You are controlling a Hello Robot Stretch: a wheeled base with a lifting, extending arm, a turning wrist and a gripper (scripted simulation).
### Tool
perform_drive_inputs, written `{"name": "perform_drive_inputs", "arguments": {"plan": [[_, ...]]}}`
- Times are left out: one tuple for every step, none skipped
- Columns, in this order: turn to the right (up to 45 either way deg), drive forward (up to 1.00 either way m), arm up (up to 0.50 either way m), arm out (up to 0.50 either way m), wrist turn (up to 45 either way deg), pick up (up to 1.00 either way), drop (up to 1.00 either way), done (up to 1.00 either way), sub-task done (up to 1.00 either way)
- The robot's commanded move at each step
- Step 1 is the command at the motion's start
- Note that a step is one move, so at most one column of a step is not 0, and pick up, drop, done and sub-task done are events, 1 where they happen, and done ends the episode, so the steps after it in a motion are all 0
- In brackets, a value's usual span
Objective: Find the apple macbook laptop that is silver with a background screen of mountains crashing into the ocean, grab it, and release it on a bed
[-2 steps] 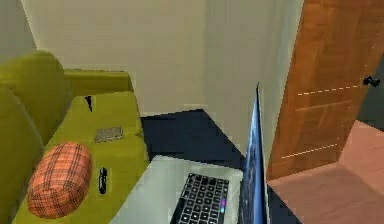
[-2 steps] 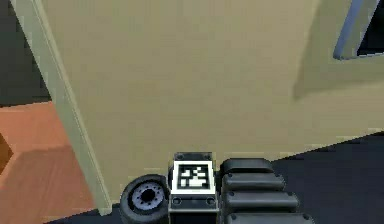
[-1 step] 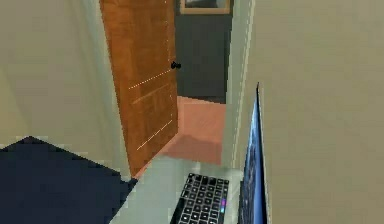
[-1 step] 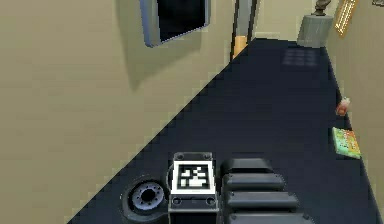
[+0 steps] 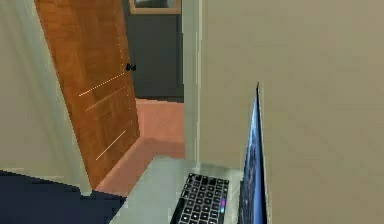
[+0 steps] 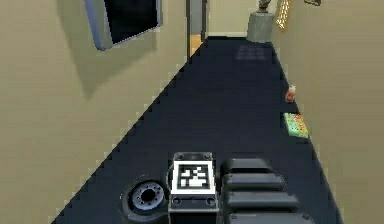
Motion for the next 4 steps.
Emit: {"name": "perform_drive_inputs", "arguments": {"plan": [[0.0,0.15,0.0,0.0,0.0,0.0,0.0,0.0,0.0],[-18.0,0.0,0.0,0.0,0.0,0.0,0.0,0.0,0.0],[0.0,0.95,0.0,0.0,0.0,0.0,0.0,0.0,0.0],[12.0,0.0,0.0,0.0,0.0,0.0,0.0,0.0,0.0]]}}
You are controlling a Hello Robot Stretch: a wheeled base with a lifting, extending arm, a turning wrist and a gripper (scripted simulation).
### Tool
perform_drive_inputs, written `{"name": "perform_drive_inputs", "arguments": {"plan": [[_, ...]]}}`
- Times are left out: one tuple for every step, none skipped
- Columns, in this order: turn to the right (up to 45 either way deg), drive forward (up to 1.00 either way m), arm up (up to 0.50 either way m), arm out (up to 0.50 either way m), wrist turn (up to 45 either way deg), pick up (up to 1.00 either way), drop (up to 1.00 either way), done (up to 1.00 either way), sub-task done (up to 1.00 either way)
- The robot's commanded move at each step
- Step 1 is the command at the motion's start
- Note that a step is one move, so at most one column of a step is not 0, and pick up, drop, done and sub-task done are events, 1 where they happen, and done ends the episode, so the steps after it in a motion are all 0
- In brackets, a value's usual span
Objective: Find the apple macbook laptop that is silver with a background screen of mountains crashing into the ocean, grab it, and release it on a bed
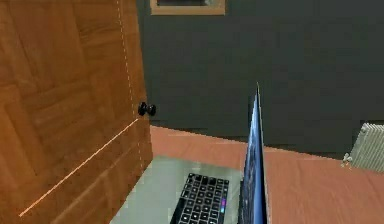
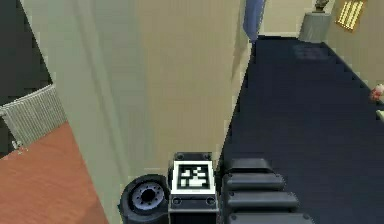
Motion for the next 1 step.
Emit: {"name": "perform_drive_inputs", "arguments": {"plan": [[0.0,1.0,0.0,0.0,0.0,0.0,0.0,0.0,0.0]]}}
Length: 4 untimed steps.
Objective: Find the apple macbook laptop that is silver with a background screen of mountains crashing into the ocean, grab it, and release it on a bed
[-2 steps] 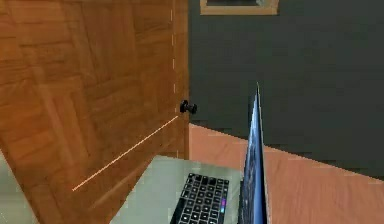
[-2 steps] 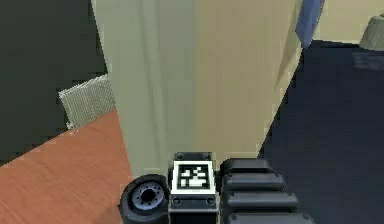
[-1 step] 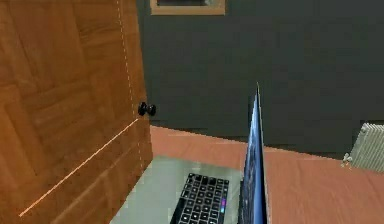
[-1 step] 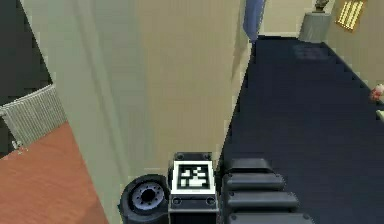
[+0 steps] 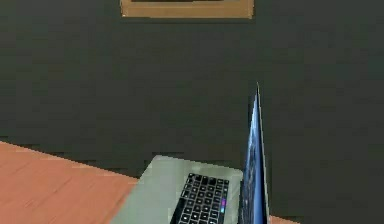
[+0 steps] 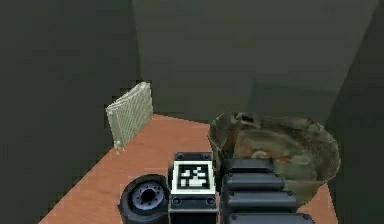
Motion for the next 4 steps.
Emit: {"name": "perform_drive_inputs", "arguments": {"plan": [[3.0,0.0,0.0,0.0,0.0,0.0,0.0,0.0,0.0],[0.0,0.2,0.0,0.0,0.0,0.0,0.0,0.0,0.0],[-21.0,0.0,0.0,0.0,0.0,0.0,0.0,0.0,0.0],[0.0,0.2,0.0,0.0,0.0,0.0,0.0,0.0,0.0]]}}
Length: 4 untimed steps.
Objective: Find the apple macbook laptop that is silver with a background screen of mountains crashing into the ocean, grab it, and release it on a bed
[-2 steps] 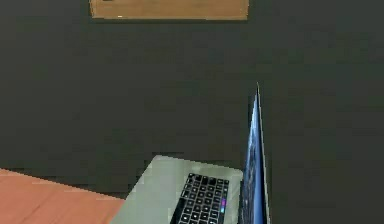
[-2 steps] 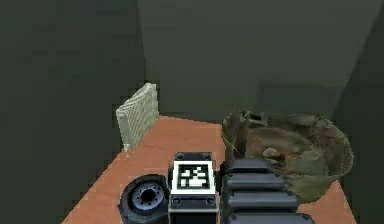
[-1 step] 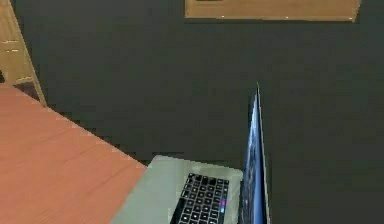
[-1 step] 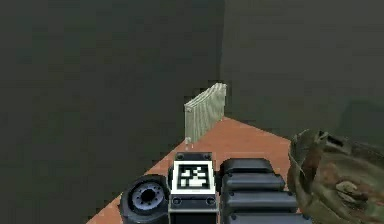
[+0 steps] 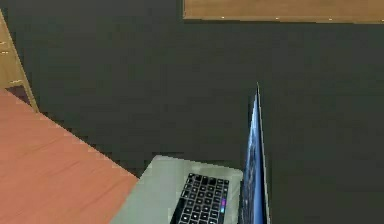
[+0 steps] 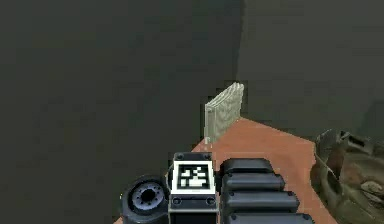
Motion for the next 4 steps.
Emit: {"name": "perform_drive_inputs", "arguments": {"plan": [[-42.0,0.0,0.0,0.0,0.0,0.0,0.0,0.0,0.0],[-3.0,0.0,0.0,0.0,0.0,0.0,0.0,0.0,0.0],[0.0,1.0,0.0,0.0,0.0,0.0,0.0,0.0,0.0],[0.0,1.0,0.0,0.0,0.0,0.0,0.0,0.0,0.0]]}}
